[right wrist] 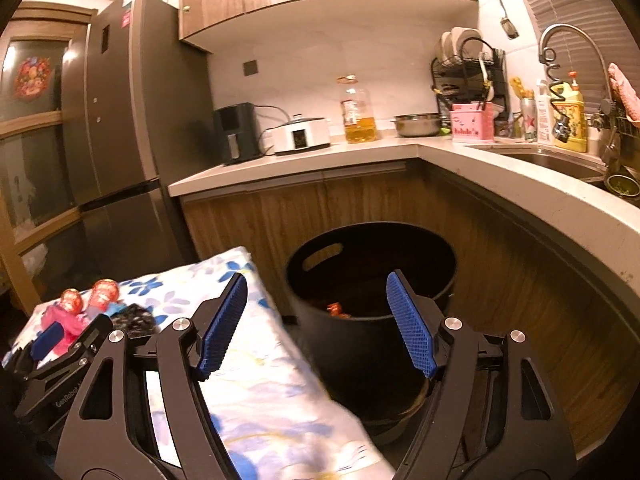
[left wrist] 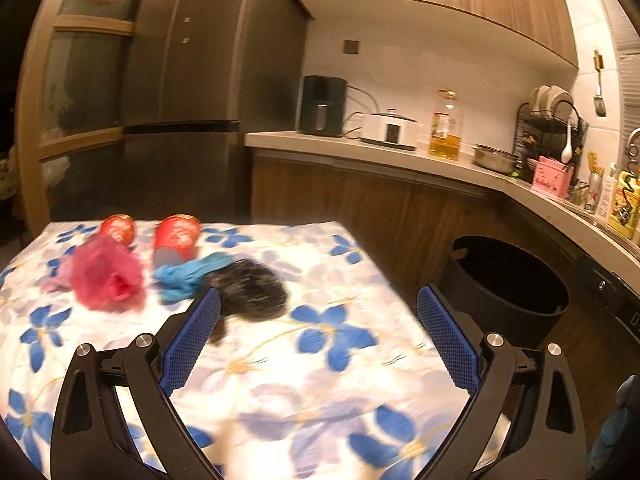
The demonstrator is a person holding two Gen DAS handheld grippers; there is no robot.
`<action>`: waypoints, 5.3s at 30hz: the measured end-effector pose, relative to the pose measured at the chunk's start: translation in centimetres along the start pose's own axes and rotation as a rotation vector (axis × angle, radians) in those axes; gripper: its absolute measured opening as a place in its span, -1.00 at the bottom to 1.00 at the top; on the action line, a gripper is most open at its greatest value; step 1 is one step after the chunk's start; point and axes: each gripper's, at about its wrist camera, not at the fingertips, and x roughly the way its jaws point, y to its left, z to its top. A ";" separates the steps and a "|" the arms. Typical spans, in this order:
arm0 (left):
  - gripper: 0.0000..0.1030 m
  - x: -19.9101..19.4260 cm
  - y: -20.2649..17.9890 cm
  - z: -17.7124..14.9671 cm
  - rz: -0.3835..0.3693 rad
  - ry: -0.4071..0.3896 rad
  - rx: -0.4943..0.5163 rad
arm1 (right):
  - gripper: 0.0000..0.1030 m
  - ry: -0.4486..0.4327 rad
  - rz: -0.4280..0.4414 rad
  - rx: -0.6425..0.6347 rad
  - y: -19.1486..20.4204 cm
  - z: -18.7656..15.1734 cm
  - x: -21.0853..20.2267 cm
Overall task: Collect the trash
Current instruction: 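Move both tools back toward the remaining trash on the table, then grasp the black plastic bag with the right tool, then grasp the second blue glove with the left tool while the right tool holds the black bag, then carry the black bag and blue glove with both tools over the bin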
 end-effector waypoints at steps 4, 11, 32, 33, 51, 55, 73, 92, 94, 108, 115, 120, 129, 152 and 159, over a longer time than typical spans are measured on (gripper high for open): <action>0.84 -1.1 2.6 -0.4 0.046 -0.006 -0.016 | 0.39 0.005 0.037 -0.016 2.4 -0.5 -0.3; 0.84 -2.3 7.9 -0.8 0.135 -0.008 -0.084 | 0.39 0.032 0.112 -0.069 7.5 -2.2 0.0; 0.84 -1.9 17.8 -0.7 0.305 -0.024 -0.192 | 0.38 0.173 0.245 -0.196 20.6 -6.2 10.5; 0.84 -1.8 18.0 -0.6 0.307 -0.025 -0.194 | 0.38 0.180 0.239 -0.198 20.8 -6.3 11.1; 0.84 -0.1 19.2 -0.5 0.311 -0.018 -0.202 | -0.79 0.373 0.252 -0.226 22.7 -8.6 17.2; 0.84 -0.2 18.9 -0.5 0.311 -0.020 -0.187 | -0.92 0.330 0.260 -0.211 21.9 -8.0 15.8; 0.84 4.1 11.5 -0.1 0.190 0.000 -0.087 | -0.93 0.170 0.185 -0.118 13.4 -5.3 9.6; 0.32 16.6 10.3 1.2 0.270 0.195 -0.141 | -0.93 0.128 0.201 -0.091 11.1 -3.9 8.6; 0.05 17.1 10.6 0.9 0.267 0.224 -0.149 | -0.93 0.128 0.204 -0.094 11.1 -4.1 8.5; -0.95 15.6 11.4 0.2 0.224 0.236 -0.168 | -0.93 0.118 0.201 -0.080 10.5 -3.7 7.5; -0.96 12.1 11.0 0.2 0.195 0.205 -0.172 | -0.93 0.103 0.201 -0.068 9.9 -3.3 6.6; -0.96 9.2 10.1 0.6 0.158 0.172 -0.169 | -0.93 0.083 0.202 -0.061 9.4 -2.8 5.4; -0.97 4.3 6.5 2.1 0.083 0.082 -0.109 | -0.93 0.056 0.194 -0.038 7.9 -2.1 3.4; -0.97 2.7 -7.2 5.8 -0.139 -0.027 0.057 | -0.93 -0.061 0.025 0.014 -1.4 2.0 1.2; -0.97 3.3 -10.9 7.3 -0.218 -0.043 0.085 | -0.93 -0.080 -0.029 0.024 -4.2 3.2 2.0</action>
